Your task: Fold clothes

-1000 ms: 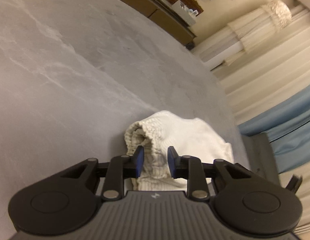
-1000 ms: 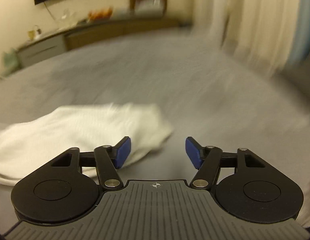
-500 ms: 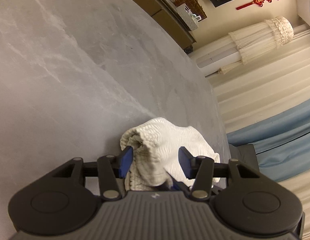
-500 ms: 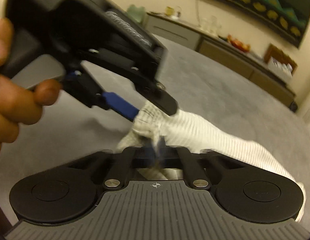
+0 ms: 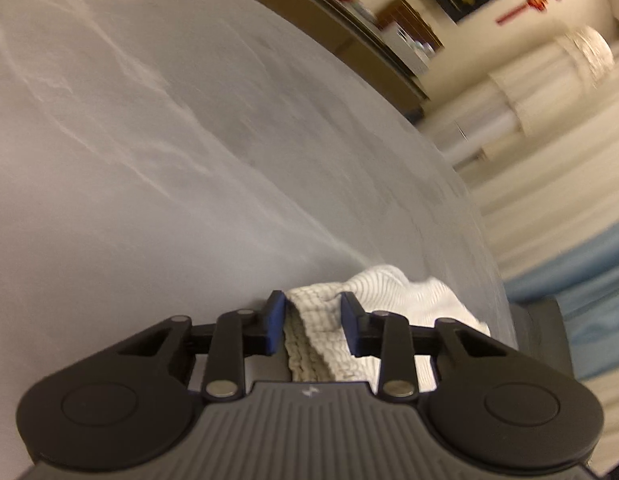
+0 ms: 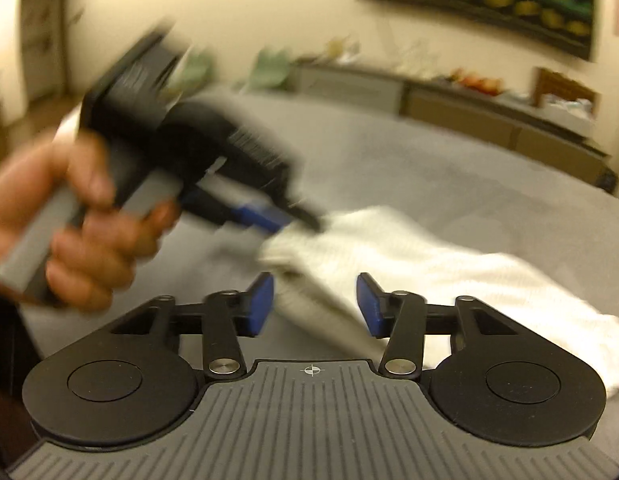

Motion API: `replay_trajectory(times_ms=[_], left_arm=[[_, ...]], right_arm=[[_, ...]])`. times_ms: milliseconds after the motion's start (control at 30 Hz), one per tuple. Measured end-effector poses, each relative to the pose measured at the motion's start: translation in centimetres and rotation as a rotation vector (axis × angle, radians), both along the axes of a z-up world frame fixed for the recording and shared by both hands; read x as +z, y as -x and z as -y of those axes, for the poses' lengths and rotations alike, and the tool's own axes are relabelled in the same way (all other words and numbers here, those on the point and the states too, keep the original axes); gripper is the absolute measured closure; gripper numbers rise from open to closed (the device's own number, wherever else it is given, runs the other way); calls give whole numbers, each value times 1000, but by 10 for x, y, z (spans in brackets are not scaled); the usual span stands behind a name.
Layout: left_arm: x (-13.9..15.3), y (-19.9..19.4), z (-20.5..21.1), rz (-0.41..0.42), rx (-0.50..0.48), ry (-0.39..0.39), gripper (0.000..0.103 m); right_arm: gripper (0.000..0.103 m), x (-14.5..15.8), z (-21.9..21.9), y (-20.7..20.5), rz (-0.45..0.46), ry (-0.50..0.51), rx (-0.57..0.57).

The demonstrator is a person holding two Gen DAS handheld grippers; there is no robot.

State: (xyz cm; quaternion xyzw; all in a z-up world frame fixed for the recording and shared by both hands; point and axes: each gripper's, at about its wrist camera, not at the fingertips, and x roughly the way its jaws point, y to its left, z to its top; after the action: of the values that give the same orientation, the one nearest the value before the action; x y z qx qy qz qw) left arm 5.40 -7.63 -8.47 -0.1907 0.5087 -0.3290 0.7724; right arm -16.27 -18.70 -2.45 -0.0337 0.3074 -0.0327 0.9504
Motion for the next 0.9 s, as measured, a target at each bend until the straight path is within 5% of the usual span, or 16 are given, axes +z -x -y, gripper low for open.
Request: replay_trajectory(times_ms=[133,267,400,467,633,667,700,800,900], left_arm=[[2,-15,-15,-24,91,8,71],[30,-6,-34,34,117,-1,67],[69,27,-31,188,-31,56,61],[68,37,-9,195,-147,53,60],[31,40,38,123,-241,-123,62],[26,39,39,114,-239,-126,64],[26,38,38,116,-237,-118,64],[27,38,35,101,-243,-113,63],[29,38,26,86,-236,-109,64]], right_arm=[[55,-15,34,-16,-78,3,-143],[53,-10,80,6,-74,-205,-204],[42,-1,141,59,37,-221,-510],[41,-14,178,73,1,-271,-665],[41,-28,191,59,18,-343,-678],[45,-28,187,51,21,-332,-667],[67,-29,186,41,7,-287,-659],[94,-24,185,30,-8,-281,-617],[96,0,151,29,34,-101,-606]])
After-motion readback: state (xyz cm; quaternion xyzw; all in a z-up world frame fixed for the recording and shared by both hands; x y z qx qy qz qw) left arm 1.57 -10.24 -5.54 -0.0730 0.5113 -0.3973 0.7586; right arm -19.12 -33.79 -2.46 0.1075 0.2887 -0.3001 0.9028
